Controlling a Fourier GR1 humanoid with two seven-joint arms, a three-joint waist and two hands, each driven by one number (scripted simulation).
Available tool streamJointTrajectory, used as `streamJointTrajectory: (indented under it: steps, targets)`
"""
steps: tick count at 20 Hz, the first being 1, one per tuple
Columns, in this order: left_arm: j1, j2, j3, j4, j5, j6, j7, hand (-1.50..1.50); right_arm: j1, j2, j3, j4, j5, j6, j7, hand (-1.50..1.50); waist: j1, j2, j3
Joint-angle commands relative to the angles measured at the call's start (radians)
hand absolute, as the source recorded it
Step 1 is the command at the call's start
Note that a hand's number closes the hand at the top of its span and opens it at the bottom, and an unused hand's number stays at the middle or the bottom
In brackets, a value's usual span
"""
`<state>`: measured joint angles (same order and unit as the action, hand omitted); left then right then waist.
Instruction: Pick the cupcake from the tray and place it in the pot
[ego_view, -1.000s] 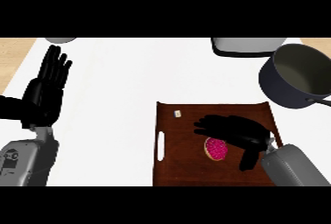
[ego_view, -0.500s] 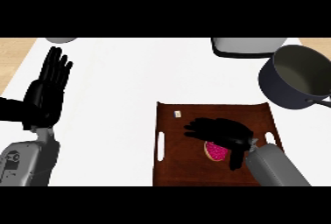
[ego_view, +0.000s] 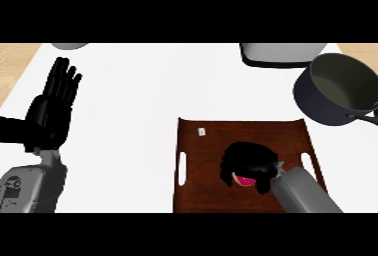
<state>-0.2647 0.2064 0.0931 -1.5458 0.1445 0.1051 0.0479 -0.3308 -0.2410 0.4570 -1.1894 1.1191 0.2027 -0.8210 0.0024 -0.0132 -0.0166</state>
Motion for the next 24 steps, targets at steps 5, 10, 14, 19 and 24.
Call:
streamJointTrajectory:
  steps: [5,10,14,19,24]
  targets:
    - [0.004,0.024,0.037,-0.002,0.026,-0.039,-0.002,0.0,0.058,0.022,-0.046,-0.05,-0.006,-0.037,-0.008,1.5,-0.004,0.012,0.016]
    - [0.007,-0.001,0.005,-0.017,-0.016,0.0,0.015,0.0,0.198,0.024,-0.068,-0.253,-0.003,-0.109,0.067,1.5,-0.015,0.009,0.016]
    - [0.004,-0.001,0.008,0.0,-0.009,-0.007,-0.002,0.0,-0.026,0.183,-0.347,-0.047,0.035,-0.117,0.564,1.5,-0.004,0.023,0.013]
    - [-0.01,-0.003,0.009,-0.012,-0.01,-0.001,-0.008,0.0,-0.1,0.238,-0.517,-0.033,0.08,-0.243,0.92,1.5,-0.003,0.024,0.012]
    - [-0.011,-0.01,-0.01,-0.008,-0.014,-0.009,0.002,0.0,-0.25,0.24,-0.6,-0.048,0.258,-0.356,1.307,1.5,0.027,0.018,0.008]
